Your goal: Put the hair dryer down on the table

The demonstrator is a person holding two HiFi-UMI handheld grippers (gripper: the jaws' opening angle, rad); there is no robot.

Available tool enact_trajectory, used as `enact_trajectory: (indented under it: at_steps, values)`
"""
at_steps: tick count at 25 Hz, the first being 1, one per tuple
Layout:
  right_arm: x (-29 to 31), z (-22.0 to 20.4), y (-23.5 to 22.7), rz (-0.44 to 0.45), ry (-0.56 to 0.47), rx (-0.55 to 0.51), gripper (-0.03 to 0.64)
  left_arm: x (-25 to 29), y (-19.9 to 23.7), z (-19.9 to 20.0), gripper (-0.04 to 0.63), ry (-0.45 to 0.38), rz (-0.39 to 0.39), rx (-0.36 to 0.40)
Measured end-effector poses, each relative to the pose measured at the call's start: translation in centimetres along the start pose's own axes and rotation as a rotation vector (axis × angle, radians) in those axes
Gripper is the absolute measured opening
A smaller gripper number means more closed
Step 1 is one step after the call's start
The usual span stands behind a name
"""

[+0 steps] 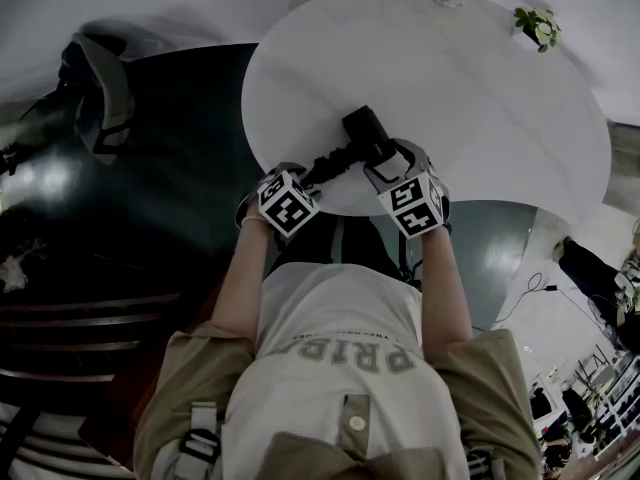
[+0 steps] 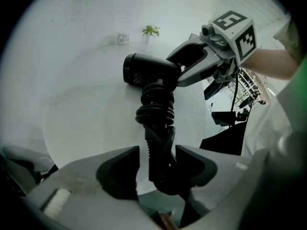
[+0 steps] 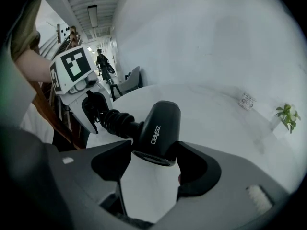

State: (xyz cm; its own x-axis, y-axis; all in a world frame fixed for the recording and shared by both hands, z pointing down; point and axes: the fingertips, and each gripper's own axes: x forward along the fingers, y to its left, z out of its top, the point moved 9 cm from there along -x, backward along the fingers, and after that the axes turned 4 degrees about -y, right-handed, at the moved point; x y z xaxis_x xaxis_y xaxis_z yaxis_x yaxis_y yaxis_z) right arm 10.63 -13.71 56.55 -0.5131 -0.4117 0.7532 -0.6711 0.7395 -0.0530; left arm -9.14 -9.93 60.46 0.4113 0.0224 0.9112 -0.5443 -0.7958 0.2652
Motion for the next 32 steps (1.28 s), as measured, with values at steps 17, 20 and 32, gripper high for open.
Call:
enact_trajectory:
  at_steps: [17,20,32]
  values:
    - [0.3,0.7,0.7,-0.047,0.074,-0.074,0.307,-0.8,-0.3,-1.7,0.249,-0.019,-0.022,-0.036]
    - [0.4,0.7,0.7,-0.054,0.087,-0.075,0.306,-0.9,-0.4,-1.9,0.249,-0.023,-0.015,-0.036]
    - [0.5,0.9,0.4,-0.051,0.12,-0.014,0.311,-2.1,-0.7,-2.9,0.249,-0.056,-0.01,-0.054]
